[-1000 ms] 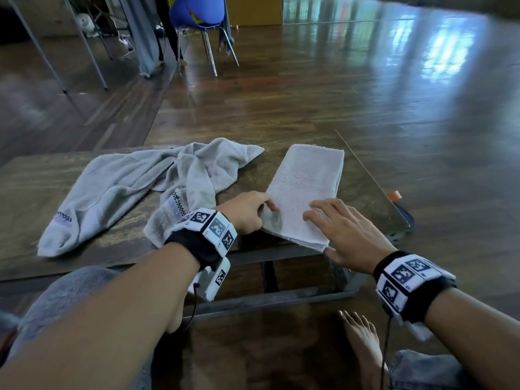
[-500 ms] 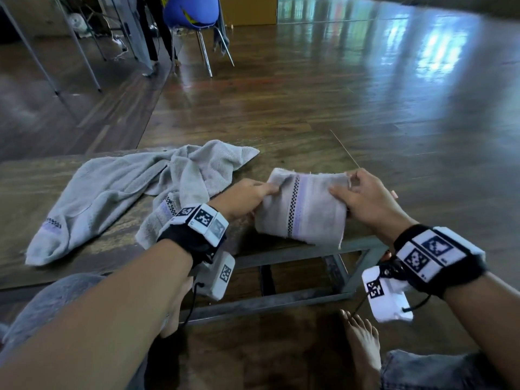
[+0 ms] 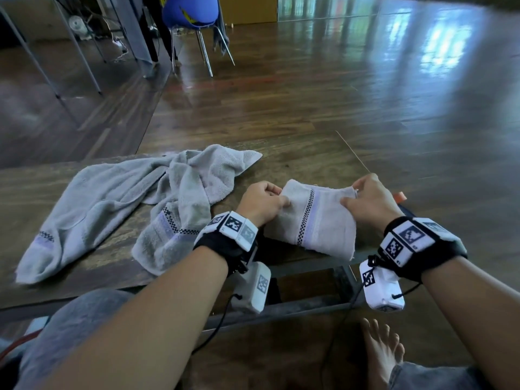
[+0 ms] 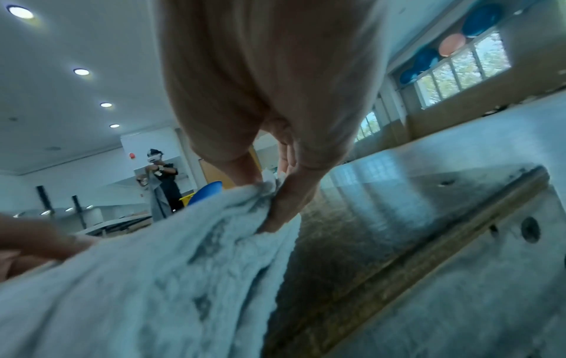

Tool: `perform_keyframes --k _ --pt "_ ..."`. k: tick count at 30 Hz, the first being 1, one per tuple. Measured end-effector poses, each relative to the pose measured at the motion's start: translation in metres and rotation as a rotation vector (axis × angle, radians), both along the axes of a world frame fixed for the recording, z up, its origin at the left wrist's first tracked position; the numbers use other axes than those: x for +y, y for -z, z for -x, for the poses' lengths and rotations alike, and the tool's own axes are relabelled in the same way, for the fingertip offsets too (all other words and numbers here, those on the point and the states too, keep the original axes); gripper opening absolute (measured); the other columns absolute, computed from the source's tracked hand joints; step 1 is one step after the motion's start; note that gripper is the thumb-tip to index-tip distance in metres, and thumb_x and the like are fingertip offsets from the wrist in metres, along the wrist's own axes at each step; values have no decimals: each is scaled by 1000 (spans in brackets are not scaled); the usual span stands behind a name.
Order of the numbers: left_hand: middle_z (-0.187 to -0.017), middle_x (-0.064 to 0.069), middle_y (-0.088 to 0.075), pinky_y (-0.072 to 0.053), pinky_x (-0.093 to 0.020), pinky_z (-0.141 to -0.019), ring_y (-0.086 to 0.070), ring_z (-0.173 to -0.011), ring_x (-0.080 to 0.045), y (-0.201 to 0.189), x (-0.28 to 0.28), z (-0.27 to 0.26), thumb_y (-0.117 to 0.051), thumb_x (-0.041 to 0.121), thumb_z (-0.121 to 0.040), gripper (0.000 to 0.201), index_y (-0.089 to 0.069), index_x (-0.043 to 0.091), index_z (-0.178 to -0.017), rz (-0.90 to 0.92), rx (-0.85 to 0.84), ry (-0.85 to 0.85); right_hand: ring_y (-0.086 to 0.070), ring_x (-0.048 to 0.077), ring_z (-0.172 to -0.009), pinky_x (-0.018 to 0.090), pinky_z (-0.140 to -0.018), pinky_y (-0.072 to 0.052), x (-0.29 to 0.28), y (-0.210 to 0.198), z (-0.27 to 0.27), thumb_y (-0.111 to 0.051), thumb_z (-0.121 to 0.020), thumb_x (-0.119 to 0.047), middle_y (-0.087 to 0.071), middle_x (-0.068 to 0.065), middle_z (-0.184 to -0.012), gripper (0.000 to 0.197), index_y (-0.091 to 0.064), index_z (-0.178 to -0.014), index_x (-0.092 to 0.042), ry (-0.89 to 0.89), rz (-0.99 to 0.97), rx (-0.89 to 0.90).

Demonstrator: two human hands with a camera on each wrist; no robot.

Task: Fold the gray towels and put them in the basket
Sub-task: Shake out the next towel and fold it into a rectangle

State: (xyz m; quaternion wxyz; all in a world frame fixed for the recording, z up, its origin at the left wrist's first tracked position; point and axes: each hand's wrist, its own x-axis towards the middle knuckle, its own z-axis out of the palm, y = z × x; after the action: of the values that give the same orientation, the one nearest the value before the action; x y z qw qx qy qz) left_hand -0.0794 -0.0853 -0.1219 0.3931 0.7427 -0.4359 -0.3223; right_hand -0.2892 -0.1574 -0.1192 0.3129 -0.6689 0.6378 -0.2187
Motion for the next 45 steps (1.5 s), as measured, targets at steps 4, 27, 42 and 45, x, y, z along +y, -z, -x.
perform_keyframes --k 4,27,42,45 --pt "-88 2 -64 -51 -29 -81 -60 -86 -15 7 -6 9 -76 19 -80 20 -66 13 -96 32 -99 -78 -56 26 -96 34 -75 -45 -2 1 -2 -63 -94 -19 -56 11 -122 31 -44 -118 -17 31 24 -8" --pt "-122 -14 -42 -35 -43 -106 -38 -117 -32 6 29 18 -49 34 -93 31 -58 10 -109 -49 -766 100 -55 20 -57 30 -60 -41 33 -24 -27 -51 -82 -39 -63 1 -69 33 -61 -65 -13 -177 332 561" --pt "-167 10 7 7 -48 -122 14 -152 -8 36 42 16 -17 46 -105 61 -2 25 -160 -129 -553 345 13 1 -152 37 -125 6 51 38 -65 -11 -103 -53 8 -13 -168 65 -2 -161 -25 -490 123 372" --pt "-167 9 9 8 -47 -123 14 -151 -6 33 35 12 -16 45 -105 62 1 22 -160 -162 -525 332 15 4 -152 41 -125 6 53 37 -68 -12 -105 -51 12 -13 -167 63 0 -161 -26 -433 69 350"
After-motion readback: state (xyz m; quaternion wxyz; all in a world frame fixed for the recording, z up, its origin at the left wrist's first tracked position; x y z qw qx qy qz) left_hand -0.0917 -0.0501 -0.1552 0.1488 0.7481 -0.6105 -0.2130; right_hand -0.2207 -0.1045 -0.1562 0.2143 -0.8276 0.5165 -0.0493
